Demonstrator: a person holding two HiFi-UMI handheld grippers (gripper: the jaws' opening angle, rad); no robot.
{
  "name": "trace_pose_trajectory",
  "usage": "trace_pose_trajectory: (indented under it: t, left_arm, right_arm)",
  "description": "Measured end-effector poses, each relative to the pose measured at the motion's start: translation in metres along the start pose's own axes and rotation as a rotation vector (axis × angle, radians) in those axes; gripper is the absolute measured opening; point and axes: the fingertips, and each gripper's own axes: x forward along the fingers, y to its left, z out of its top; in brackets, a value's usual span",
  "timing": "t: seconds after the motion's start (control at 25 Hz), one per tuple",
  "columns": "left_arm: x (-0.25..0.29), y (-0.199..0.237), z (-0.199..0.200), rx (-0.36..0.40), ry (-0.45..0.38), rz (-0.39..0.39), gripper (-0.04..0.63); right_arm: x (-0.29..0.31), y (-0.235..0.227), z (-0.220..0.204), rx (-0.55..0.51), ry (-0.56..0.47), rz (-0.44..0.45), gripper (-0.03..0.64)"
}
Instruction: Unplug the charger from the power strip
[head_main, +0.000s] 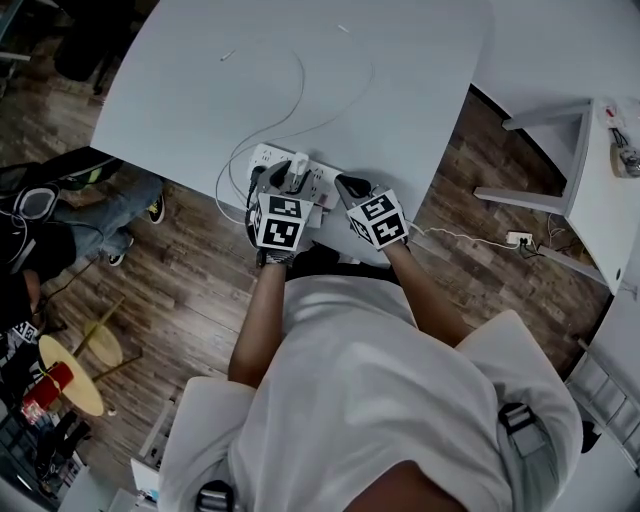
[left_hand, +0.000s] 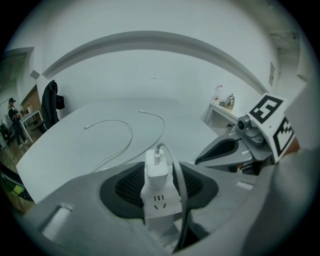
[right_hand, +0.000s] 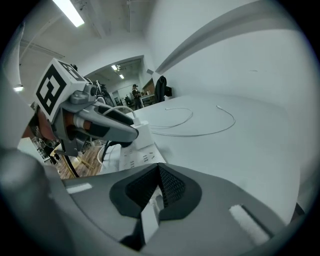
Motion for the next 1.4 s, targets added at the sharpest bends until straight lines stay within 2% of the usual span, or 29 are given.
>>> trace_pose_trajectory:
  t: [0.28, 0.36, 0.44, 0.68, 0.76, 0.84, 1.0, 1.2, 1.28, 1.4]
  left_arm:
    - [0.0093, 0.0028, -0.0022, -0.003, 0.001, 0.018, 0.17]
    - [0.0103, 0.0048, -0.0011, -0.004, -0.004, 0.025, 0.141]
    - [0.0089, 0.0065, -0.0007, -0.016, -0.01, 0.027, 0.141]
    - [0.0064, 0.009, -0.0009, -0.145, -0.052, -0.009, 0.138]
    - [0.0065, 0.0093, -0.0004, -0.159, -0.057, -0.017, 0.14]
    - [0.0063, 0.0085, -0.0003, -0.126, -0.047, -0.008, 0.138]
    - [0.0064, 0.0059, -0.0002, -0.009, -0.009, 0.025, 0.138]
    - [0.0079, 0.0023, -0.0004, 0.056, 0.009, 0.041, 0.138]
    - [0.0069, 0.0048, -0.0011, 0.018, 0.001, 0.029, 0.138]
    - [0.0058, 0.0091, -0.0014, -0.091, -0.023, -0.007, 0.138]
  right_arm:
    - [0.0041, -0.0034, -0.0045, -0.002, -0.015, -0.012, 0.002]
    - [0.0041, -0.0037, -0.0044, -0.003, -0.017, -0.02, 0.002]
    - [0.004, -0.0036, -0.0037, -0.006, -0.017, -0.025, 0.002]
    - [0.0044, -0.003, -0.0045, -0.019, -0.024, -0.04, 0.002]
    - [0.0044, -0.0034, -0.0043, -0.019, -0.026, -0.042, 0.002]
    - [0.004, -0.0032, -0.0042, -0.017, -0.026, -0.042, 0.002]
    - [0.0034, -0.0024, -0.004, -0.018, -0.027, -0.048, 0.002]
    - [0.0036, -0.0028, -0.0037, -0.015, -0.025, -0.046, 0.002]
    - [0.0042, -0.0025, -0.0039, -0.011, -0.023, -0.046, 0.002]
    - [0.0047, -0.0028, -0.0038, -0.014, -0.023, -0.05, 0.002]
